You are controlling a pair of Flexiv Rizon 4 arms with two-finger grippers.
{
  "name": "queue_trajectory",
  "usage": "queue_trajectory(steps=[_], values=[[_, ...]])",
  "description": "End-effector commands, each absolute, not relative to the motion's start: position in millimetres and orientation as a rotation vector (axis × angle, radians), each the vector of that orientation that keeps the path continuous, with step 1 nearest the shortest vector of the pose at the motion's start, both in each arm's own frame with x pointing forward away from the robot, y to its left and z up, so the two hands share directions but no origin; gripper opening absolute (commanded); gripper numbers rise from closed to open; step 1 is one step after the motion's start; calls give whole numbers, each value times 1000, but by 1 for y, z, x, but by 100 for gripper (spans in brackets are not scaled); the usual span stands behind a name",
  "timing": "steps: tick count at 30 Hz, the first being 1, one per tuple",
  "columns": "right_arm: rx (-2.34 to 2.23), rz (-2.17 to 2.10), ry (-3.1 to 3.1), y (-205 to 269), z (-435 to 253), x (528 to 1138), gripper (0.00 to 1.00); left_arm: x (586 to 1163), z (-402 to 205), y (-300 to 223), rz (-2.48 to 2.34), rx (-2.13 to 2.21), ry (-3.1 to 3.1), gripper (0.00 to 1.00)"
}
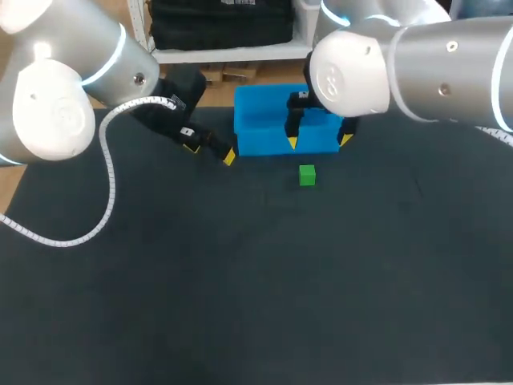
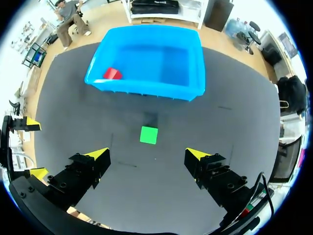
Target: Use the left arm to pick the red cube and place it into the blue plastic box first, then use the right arm to grasp the green cube and put it into the same blue plastic box after the first action is fully finished.
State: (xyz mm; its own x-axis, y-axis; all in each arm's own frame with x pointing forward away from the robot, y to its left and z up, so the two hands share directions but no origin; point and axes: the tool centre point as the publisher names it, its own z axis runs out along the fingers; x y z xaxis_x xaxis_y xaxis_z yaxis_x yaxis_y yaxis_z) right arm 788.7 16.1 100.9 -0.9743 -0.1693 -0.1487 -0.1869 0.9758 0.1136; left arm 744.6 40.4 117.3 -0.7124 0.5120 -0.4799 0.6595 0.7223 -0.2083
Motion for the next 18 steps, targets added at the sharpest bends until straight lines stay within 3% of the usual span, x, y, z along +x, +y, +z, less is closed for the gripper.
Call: queue_trajectory(steps=[1,18], values=[[-301,154,2999,23,95,791,100,745,117,41,-525,906,2531,100],[-265,110,3025,30,75,791,100,745,117,41,-525,906,2531,100]])
